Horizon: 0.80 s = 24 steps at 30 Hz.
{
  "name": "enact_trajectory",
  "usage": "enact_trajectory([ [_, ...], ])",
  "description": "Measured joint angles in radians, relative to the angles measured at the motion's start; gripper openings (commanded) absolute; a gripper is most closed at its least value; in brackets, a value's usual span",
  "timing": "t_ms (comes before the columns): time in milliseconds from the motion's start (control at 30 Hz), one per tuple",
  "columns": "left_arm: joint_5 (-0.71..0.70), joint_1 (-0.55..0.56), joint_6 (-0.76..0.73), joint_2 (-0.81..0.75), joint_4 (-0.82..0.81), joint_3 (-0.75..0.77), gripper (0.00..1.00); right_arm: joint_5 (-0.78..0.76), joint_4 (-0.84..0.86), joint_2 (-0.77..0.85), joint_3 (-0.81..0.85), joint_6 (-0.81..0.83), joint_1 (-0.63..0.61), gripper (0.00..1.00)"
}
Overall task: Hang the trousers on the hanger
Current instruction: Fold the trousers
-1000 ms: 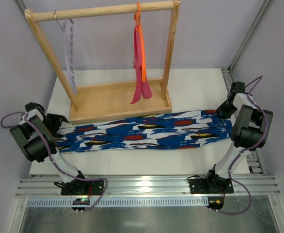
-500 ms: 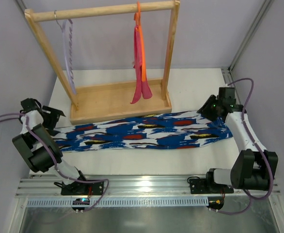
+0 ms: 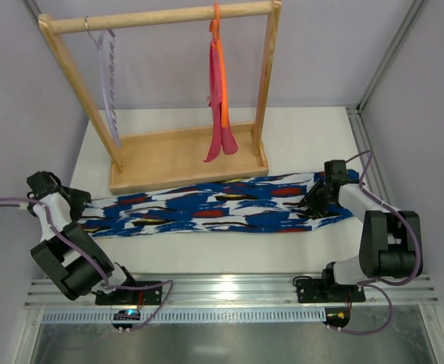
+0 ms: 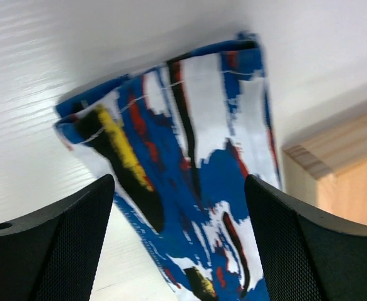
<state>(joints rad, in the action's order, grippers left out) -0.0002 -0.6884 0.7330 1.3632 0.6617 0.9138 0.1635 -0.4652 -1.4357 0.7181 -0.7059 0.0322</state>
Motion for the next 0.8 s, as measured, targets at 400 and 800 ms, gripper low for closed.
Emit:
enact_trajectory([
  [400,-0.042,-0.083,0.034,-0.035,-0.073,-0.217,0.78,-0.019,-0.002,0.176,0.013,0.024,0.000,0.38],
  [800,-0.041,-0.090,0.094,0.023,-0.183,-0.235,0.12,-0.034,-0.045,0.254,0.034,0.049,0.000,0.38],
])
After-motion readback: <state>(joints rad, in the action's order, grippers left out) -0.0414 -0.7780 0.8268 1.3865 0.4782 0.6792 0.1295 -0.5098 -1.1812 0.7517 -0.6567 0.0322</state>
